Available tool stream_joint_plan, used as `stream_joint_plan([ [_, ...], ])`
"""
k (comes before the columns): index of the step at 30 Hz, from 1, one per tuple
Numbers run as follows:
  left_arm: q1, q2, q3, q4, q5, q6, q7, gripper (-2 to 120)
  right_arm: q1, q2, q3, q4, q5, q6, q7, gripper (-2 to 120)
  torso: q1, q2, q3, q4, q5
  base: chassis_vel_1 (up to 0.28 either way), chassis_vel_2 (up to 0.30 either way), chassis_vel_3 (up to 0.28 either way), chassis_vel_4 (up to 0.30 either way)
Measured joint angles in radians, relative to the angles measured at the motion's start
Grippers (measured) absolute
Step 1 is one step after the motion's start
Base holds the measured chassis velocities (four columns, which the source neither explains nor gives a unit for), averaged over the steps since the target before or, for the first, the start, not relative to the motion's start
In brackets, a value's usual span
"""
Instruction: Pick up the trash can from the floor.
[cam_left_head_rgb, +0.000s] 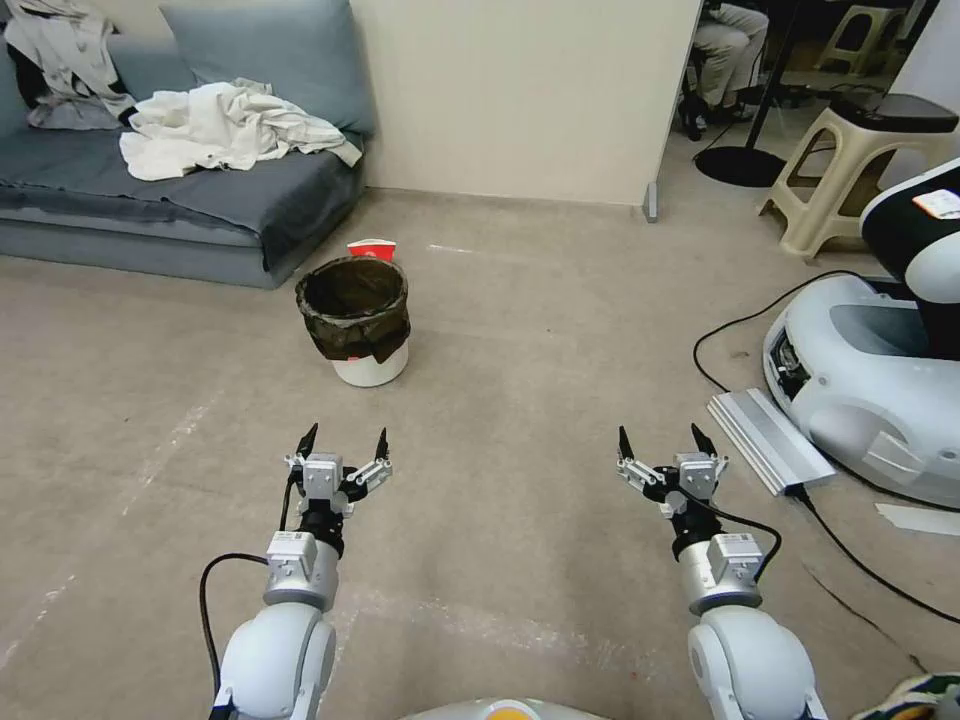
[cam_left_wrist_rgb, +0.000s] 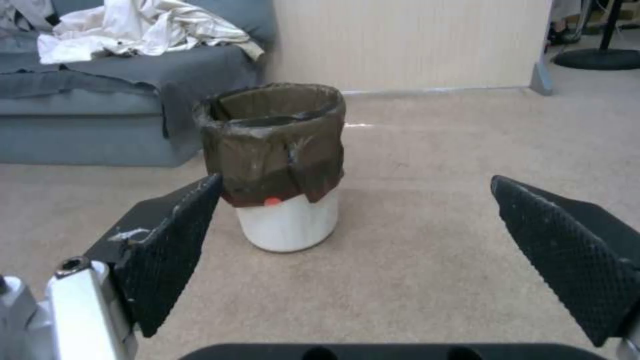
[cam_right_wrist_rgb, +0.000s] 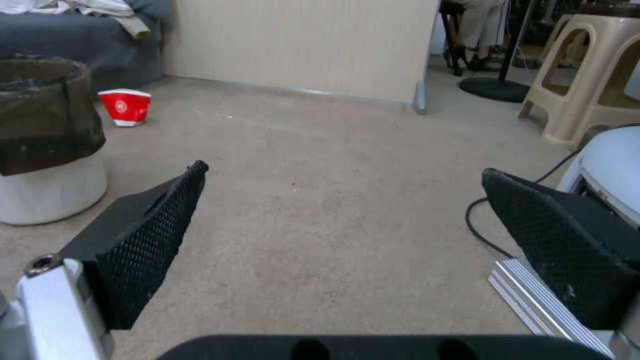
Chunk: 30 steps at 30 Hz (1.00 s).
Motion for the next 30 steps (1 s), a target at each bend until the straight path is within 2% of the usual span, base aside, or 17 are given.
stream_joint_plan([
  [26, 0.003, 0.0, -0.001, -0.003, -0.001, 0.001, 0.0, 100, -0.002, 0.0, 0.0, 0.002, 0.0, -0.001, 0.0, 100, 0.0, 0.0, 0.0, 0.0, 0.0, 0.0, 0.0, 0.0, 0.0],
  [30, 0.024, -0.005, -0.011, -0.043, -0.018, 0.024, 0.004, 100, -0.022, 0.005, 0.006, 0.042, 0.009, -0.023, 0.001, 92, 0.0, 0.0, 0.0, 0.0, 0.0, 0.0, 0.0, 0.0, 0.0],
])
